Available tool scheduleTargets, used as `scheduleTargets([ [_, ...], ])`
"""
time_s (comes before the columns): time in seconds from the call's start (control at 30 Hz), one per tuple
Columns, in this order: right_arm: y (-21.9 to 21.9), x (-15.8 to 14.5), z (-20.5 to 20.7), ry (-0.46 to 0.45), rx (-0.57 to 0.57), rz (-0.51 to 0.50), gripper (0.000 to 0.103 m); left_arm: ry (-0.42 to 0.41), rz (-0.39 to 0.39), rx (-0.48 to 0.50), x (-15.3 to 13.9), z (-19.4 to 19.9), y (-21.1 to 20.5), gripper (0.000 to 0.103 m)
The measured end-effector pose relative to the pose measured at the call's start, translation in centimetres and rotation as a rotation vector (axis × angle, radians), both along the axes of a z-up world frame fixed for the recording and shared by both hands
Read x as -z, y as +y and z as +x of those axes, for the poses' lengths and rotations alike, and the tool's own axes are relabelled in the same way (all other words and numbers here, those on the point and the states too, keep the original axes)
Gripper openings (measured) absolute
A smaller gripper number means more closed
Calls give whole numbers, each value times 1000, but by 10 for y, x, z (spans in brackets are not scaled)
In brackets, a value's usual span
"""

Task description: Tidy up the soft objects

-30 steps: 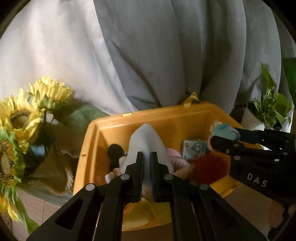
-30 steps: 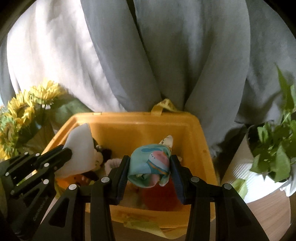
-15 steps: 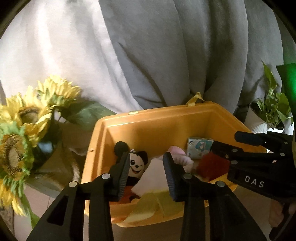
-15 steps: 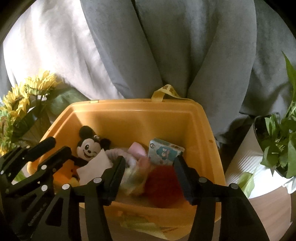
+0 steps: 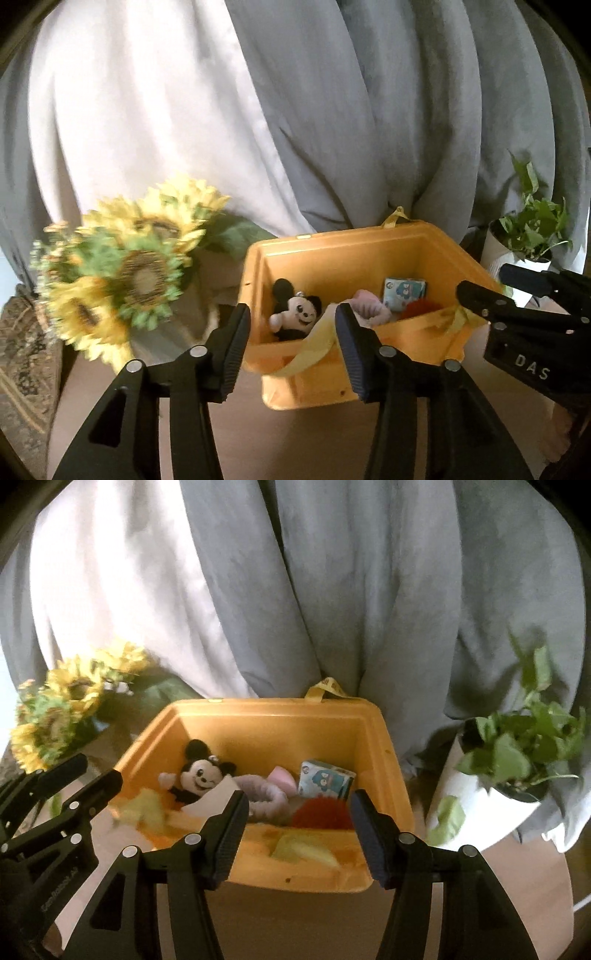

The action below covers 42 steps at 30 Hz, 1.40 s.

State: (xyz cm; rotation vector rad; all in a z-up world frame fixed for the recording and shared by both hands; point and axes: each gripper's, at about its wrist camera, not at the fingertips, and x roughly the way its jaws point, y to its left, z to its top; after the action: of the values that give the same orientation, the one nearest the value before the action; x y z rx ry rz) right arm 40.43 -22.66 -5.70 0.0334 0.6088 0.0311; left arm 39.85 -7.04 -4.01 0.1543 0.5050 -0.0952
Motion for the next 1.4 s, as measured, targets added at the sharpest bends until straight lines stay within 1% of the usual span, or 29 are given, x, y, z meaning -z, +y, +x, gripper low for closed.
scheduleTargets([
  [0.1, 5, -8, -23, -20, 7, -3, 58, -23, -14, -5, -10, -25, 10, 53],
  [0.23, 13, -17, -59, -42, 29, 2, 58, -33, -16, -2, -19, -49, 21, 54],
  [0.4, 26, -20, -102, -59, 81, 6, 58, -39, -22, 49, -22, -81, 32, 56],
  [0.47, 29, -20, -116, -61, 102, 13, 61, -45, -23, 69, -22, -94, 35, 56],
  [0.57, 35, -22, -139, -79, 136, 9, 62, -54, -23, 93, -24, -113, 39, 56],
  [0.73, 38, -27, -174, -100, 151, -6, 62, -73, -48, 97, -27, -147, 44, 58],
  [0.83, 40, -29, -197, -121, 153, -30, 67, -83, -51, 80, -29, -170, 44, 60],
  [0.9, 39, -30, -210, -129, 149, -44, 68, -88, -55, 68, -29, -188, 42, 61],
  [0.97, 38, -30, -223, -131, 141, -54, 69, -97, -55, 63, -30, -201, 40, 62],
  [1.03, 35, -29, -237, -131, 132, -50, 71, -112, -49, 48, -30, -219, 38, 65],
  [1.17, 29, -29, -264, -124, 121, -38, 73, -129, -45, 29, -31, -250, 35, 70],
  [1.27, 23, -30, -284, -129, 133, -22, 79, -135, -46, 20, -31, -268, 34, 75],
  [1.33, 21, -31, -297, -135, 137, -14, 79, -139, -48, 14, -31, -281, 33, 82],
  [1.4, 17, -31, -308, -137, 145, -12, 80, -146, -48, 11, -32, -293, 33, 84],
])
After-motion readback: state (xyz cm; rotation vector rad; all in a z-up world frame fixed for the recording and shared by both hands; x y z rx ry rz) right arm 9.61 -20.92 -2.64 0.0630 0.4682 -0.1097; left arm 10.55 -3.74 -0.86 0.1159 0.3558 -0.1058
